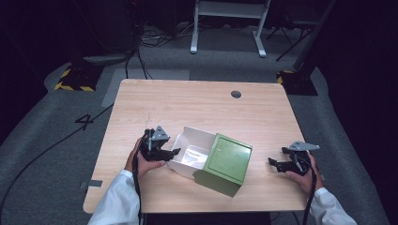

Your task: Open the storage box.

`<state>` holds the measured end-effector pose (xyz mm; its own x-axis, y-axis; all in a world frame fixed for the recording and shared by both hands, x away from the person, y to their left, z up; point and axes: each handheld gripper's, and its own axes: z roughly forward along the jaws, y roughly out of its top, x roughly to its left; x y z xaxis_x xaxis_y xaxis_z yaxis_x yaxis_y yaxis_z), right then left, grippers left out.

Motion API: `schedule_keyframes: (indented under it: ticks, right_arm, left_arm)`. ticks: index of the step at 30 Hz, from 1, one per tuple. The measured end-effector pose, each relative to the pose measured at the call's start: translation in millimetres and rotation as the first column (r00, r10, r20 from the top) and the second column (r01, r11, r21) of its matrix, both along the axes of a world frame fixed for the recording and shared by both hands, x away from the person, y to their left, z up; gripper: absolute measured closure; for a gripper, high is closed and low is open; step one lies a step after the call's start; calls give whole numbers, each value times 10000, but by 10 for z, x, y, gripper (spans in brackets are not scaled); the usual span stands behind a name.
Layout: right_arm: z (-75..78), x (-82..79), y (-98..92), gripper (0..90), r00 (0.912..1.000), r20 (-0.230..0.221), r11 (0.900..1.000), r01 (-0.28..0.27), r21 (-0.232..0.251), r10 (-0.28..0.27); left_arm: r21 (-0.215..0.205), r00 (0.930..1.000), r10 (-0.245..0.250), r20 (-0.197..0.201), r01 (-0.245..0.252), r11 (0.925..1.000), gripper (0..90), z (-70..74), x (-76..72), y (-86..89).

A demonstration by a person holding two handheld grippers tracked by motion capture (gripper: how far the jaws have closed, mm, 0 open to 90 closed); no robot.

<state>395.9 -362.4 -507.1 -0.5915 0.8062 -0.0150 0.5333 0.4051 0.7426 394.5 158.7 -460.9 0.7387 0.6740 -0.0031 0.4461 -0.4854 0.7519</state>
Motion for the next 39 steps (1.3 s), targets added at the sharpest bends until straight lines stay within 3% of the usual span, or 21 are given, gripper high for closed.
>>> schedule_keyframes:
  ticks: [10,23,39]
  right_arm:
    - [1,-1,0,151,10000,-11,10000,4,6,-4]
    - [0,0,-1,151,10000,3,10000,-4,0,4]
    - [1,-2,0,151,10000,-8,10000,5,8,-5]
  left_arm:
    - [-148,9986,309,434,-303,9994,274,124,-42,50]
    - [257,9965,533,638,-550,9982,243,196,-109,164]
    - [628,9890,1310,687,-1354,9888,228,156,-300,581]
